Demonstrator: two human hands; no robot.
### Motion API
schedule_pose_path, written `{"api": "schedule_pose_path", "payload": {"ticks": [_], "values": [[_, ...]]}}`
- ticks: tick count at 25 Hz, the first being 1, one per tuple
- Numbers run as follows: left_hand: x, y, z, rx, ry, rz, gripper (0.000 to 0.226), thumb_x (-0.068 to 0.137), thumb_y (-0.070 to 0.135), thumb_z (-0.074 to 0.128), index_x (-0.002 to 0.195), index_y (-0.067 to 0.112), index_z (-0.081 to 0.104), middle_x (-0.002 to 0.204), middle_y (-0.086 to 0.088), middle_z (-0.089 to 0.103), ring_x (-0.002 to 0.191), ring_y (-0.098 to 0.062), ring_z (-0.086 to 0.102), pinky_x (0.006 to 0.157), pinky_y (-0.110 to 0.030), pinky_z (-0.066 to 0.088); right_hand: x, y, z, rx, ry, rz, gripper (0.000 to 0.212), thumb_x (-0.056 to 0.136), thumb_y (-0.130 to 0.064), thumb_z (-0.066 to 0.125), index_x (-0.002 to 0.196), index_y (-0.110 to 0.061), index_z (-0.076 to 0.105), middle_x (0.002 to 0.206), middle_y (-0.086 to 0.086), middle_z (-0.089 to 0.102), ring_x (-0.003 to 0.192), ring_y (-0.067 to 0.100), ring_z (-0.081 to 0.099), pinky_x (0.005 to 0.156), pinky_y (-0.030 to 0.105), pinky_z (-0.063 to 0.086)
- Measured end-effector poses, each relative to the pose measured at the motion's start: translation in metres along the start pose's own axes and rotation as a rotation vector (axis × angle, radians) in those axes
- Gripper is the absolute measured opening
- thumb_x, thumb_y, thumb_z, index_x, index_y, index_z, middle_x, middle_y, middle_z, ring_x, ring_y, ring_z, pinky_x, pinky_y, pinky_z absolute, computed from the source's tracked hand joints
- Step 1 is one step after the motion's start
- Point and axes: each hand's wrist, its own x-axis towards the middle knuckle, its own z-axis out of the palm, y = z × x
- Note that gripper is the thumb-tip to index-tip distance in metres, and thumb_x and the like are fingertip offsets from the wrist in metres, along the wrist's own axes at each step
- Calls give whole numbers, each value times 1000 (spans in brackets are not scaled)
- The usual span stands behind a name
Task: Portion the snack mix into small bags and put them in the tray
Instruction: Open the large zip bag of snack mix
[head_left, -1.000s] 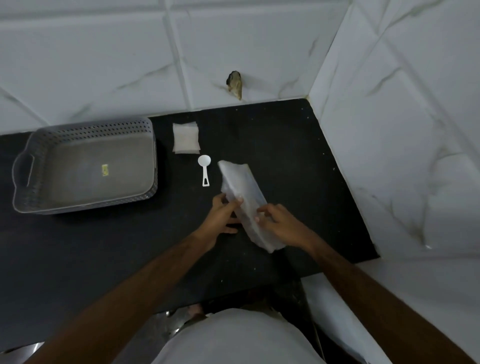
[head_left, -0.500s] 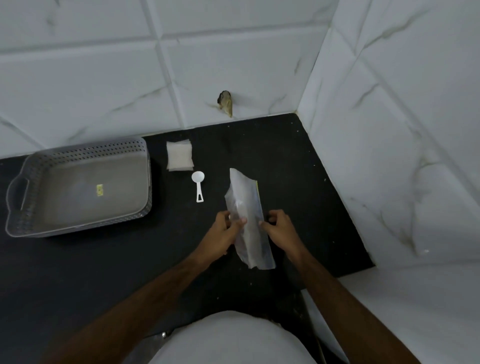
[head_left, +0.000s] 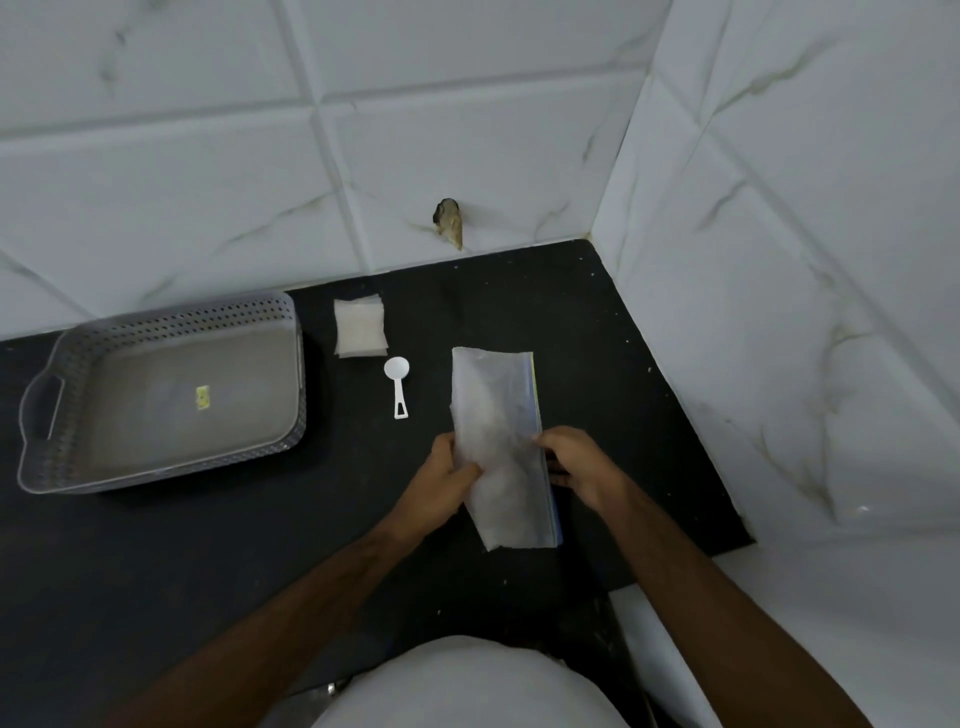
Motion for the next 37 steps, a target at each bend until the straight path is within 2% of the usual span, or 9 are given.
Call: {"api": "schedule_pose_path", "payload": {"ticks": [3, 5, 7, 9, 12, 19, 24, 28, 37], "values": [[0, 12, -5, 181, 209, 178, 67, 95, 20, 66, 151, 18, 29, 146, 2, 35, 136, -13, 36, 114, -38, 38, -13, -17, -18, -25, -22, -134, 9, 94, -20, 65, 94, -11, 65, 93, 9, 70, 81, 20, 65, 70, 34, 51], [-3, 28, -8, 373, 358, 415, 61, 92, 19, 68, 147, 19, 41, 139, 6, 39, 128, -8, 35, 110, -30, 33, -25, -33, -28, -59, -20, -249, 14, 91, -25, 70, 94, -11, 68, 85, 5, 72, 78, 19, 66, 70, 34, 50], [-8, 53, -6, 329, 298, 585, 41, 93, 13, 65, 133, 21, 59, 124, 4, 55, 113, -7, 52, 98, -23, 43, -41, -53, -29, -89, -22, -367, 17, 88, -27, 74, 95, -11, 69, 83, 2, 73, 77, 17, 66, 69, 33, 50], [-14, 79, -1, 155, 151, 542, 24, 97, 10, 63, 119, 19, 66, 104, 0, 65, 91, -5, 64, 79, -19, 50, -56, -70, -20, -128, -39, -469, 14, 87, -26, 75, 94, -15, 70, 83, 1, 72, 77, 13, 66, 69, 30, 51], [-17, 107, 2, -169, 45, 326, 16, 101, 14, 58, 116, 7, 58, 95, -9, 69, 76, -14, 70, 61, -29, 51, -78, -90, 0, -195, 2, -601, 15, 89, -23, 73, 99, -14, 66, 89, 3, 70, 80, 9, 67, 71, 21, 53], [-28, 120, -14, -358, -55, 255, 27, 101, 19, 59, 121, 1, 57, 97, -12, 71, 85, -22, 71, 73, -37, 57, -96, -99, 8, 17, -101, -529, 20, 90, -22, 72, 109, -17, 67, 101, 4, 74, 96, 22, 73, 87, 45, 60], [-25, 130, -26, -278, -26, 241, 34, 102, 25, 58, 120, -5, 57, 104, -24, 72, 87, -29, 73, 76, -43, 60, -102, -105, 13, -112, -85, -630, 16, 94, -16, 67, 110, -16, 67, 99, 4, 73, 89, 17, 74, 73, 35, 63], [-18, 135, -43, -93, -25, 283, 26, 98, 24, 64, 112, 1, 63, 94, -15, 77, 85, -28, 77, 79, -46, 63, -104, -107, 16, -294, -69, -740, 18, 97, -9, 61, 112, -14, 68, 96, 0, 72, 86, 12, 74, 70, 30, 63], [-12, 133, -44, -53, 39, 320, 21, 101, 16, 61, 104, -1, 72, 90, -15, 76, 77, -20, 75, 67, -30, 63, -98, -106, 21, -342, 38, -786, 16, 90, -10, 71, 104, -17, 70, 90, -2, 73, 81, 8, 73, 72, 25, 62]]}}
